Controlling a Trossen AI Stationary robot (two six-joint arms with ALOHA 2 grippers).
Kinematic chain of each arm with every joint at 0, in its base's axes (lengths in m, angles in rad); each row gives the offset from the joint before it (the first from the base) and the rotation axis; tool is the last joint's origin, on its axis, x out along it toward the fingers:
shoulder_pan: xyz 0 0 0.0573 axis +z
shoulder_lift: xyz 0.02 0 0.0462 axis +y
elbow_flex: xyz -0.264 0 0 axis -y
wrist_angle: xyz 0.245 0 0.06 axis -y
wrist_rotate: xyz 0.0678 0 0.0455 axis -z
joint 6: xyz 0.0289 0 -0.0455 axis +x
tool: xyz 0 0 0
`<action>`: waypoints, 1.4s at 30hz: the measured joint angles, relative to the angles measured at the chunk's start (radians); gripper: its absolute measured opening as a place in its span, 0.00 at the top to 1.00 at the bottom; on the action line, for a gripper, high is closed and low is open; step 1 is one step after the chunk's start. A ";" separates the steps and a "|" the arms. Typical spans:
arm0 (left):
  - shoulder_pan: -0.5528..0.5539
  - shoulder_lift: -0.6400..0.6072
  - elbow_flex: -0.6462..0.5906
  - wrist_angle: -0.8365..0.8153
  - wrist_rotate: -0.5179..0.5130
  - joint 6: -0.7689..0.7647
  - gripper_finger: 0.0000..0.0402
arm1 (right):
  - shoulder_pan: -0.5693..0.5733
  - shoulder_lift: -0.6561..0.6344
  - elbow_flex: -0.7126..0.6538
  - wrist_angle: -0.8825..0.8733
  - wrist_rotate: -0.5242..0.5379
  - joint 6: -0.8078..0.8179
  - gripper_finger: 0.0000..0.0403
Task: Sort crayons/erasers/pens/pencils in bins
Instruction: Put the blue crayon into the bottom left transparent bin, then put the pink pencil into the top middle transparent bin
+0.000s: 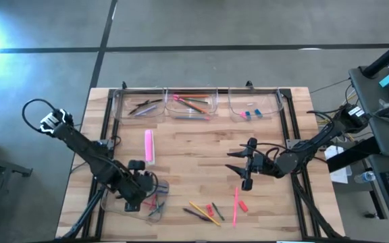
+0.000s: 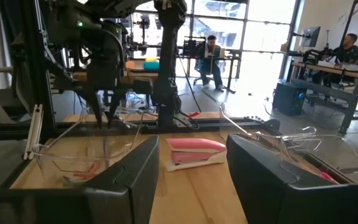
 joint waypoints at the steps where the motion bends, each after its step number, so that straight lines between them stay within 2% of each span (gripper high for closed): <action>1: 0.000 0.000 -0.006 0.003 0.000 0.000 0.85 | 0.000 0.000 0.000 0.000 0.000 0.000 0.56; 5: 0.000 0.000 -0.012 0.005 -0.015 0.000 0.79 | 0.000 0.000 0.000 0.000 0.000 -0.001 0.56; 10: 0.000 -0.005 -0.011 0.050 -0.097 0.001 0.77 | 0.000 0.000 0.000 0.000 0.000 -0.003 0.56; 16: 0.013 -0.010 -0.003 0.275 -0.162 0.079 0.77 | -0.001 0.000 0.000 0.000 0.000 -0.003 0.56; 23: 0.050 0.029 -0.008 0.602 -0.172 0.253 0.77 | -0.001 0.000 0.000 0.000 0.000 -0.002 0.56; 28: 0.088 0.080 -0.008 0.680 -0.171 0.354 0.77 | -0.001 0.000 0.000 0.000 0.000 -0.002 0.56; 31: 0.127 0.115 -0.010 0.729 -0.136 0.360 0.77 | -0.001 0.000 0.001 0.000 0.000 -0.003 0.56; 37: 0.175 0.217 -0.012 1.101 0.027 0.500 0.77 | -0.001 0.000 0.001 -0.001 0.000 -0.003 0.56; 42: 0.225 0.251 -0.014 1.179 0.092 0.508 0.72 | -0.001 0.000 0.001 -0.009 0.000 -0.003 0.56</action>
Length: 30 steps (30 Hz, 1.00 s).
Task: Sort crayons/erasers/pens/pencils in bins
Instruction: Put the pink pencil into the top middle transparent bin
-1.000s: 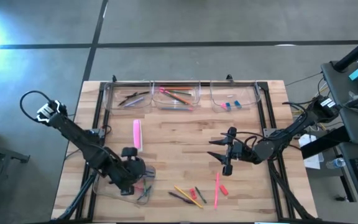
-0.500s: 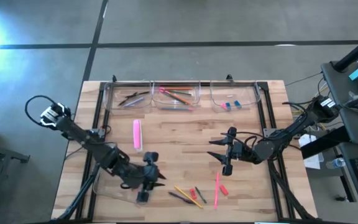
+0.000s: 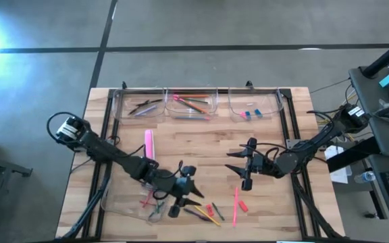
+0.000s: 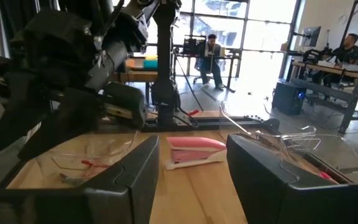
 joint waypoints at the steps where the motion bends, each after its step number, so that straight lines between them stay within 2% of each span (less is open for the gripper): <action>1: 0.005 0.002 0.000 0.009 0.000 0.000 0.69 | 0.000 0.000 0.000 -0.001 0.000 0.000 0.56; 8: 0.043 -0.003 0.000 0.012 -0.004 0.002 0.49 | 0.000 0.000 0.000 -0.007 0.000 -0.003 0.56; 10: 0.050 -0.020 0.000 0.009 -0.062 -0.004 0.44 | 0.000 0.000 0.000 -0.010 0.000 -0.002 0.56; 17: 0.043 -0.144 -0.029 0.009 -0.213 0.072 0.42 | -0.004 0.000 -0.001 -0.036 0.000 0.013 0.56; 22: 0.044 -0.238 -0.151 0.020 -0.294 0.073 0.42 | -0.006 0.000 -0.002 -0.060 0.001 0.048 0.56; 26: 0.043 -0.286 -0.290 0.174 -0.303 0.063 0.42 | -0.006 0.000 -0.003 -0.085 0.001 0.097 0.56; 30: 0.043 -0.292 -0.431 0.438 -0.303 0.067 0.42 | -0.001 0.000 0.026 -0.079 -0.006 0.161 0.56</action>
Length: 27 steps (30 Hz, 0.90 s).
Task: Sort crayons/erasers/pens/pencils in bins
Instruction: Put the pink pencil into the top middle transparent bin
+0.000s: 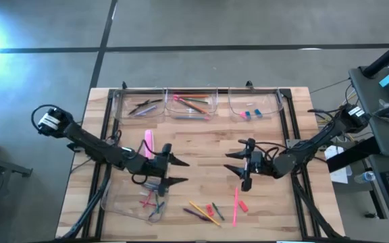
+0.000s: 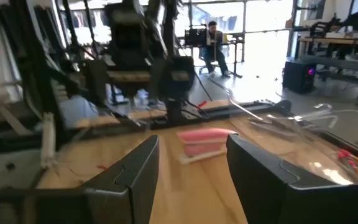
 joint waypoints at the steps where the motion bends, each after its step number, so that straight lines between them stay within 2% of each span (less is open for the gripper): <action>1: 0.000 0.001 -0.030 0.056 0.000 0.007 0.42 | 0.005 0.000 0.011 -0.003 -0.002 0.007 0.56; 6: 0.006 -0.006 -0.126 0.211 -0.013 0.063 0.42 | 0.009 0.000 0.089 -0.142 -0.001 0.039 0.56; 14: 0.024 -0.050 -0.150 0.224 -0.022 0.159 0.42 | 0.011 0.049 0.265 -0.566 0.030 0.293 0.56; 17: 0.027 -0.089 -0.151 0.203 -0.022 0.190 0.42 | 0.013 0.102 0.323 -0.751 0.008 0.461 0.56; 20: 0.026 -0.141 -0.157 0.188 -0.023 0.190 0.42 | 0.024 0.167 0.375 -0.902 -0.083 0.633 0.56; 27: 0.019 -0.257 -0.181 0.020 -0.014 0.159 0.42 | 0.095 0.308 0.488 -1.042 -0.032 0.807 0.56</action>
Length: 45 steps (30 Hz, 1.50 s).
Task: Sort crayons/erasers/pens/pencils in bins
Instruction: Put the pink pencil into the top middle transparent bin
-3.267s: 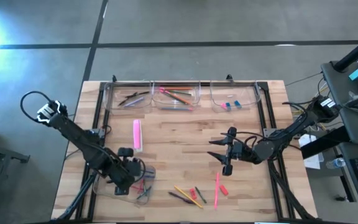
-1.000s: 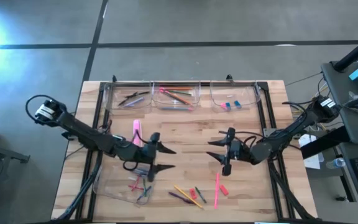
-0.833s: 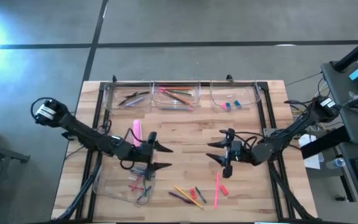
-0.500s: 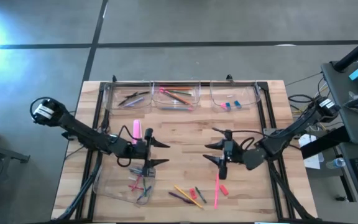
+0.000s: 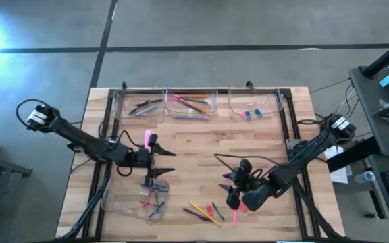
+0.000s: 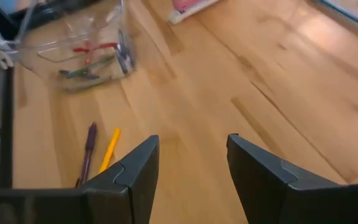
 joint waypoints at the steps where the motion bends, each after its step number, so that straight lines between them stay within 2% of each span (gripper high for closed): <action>1: 0.000 -0.014 0.000 -0.011 0.000 -0.012 0.42 | 0.004 0.014 0.015 -0.020 0.004 0.025 0.56; 9: 0.000 -0.082 -0.035 -0.013 0.000 -0.051 0.42 | 0.008 0.123 0.090 -0.208 -0.008 0.278 0.56; 17: 0.003 -0.084 -0.045 0.016 0.000 -0.011 0.42 | 0.010 0.187 0.130 -0.287 -0.162 0.461 0.56; 21: 0.003 -0.084 -0.045 0.075 -0.001 0.057 0.42 | 0.016 0.192 0.151 -0.305 -0.250 0.558 0.56; 25: 0.003 -0.084 -0.045 0.065 0.000 0.062 0.42 | 0.034 0.193 0.149 -0.307 -0.323 0.682 0.56; 33: 0.007 -0.149 -0.055 0.014 0.001 0.055 0.42 | 0.103 0.193 0.141 -0.339 -0.330 0.814 0.56; 39: 0.007 -0.228 -0.059 -0.125 0.000 0.002 0.42 | 0.146 0.193 0.111 -0.344 -0.330 0.920 0.56; 45: 0.007 -0.266 -0.079 -0.144 0.001 -0.013 0.42 | 0.154 0.193 0.076 -0.340 -0.330 0.961 0.56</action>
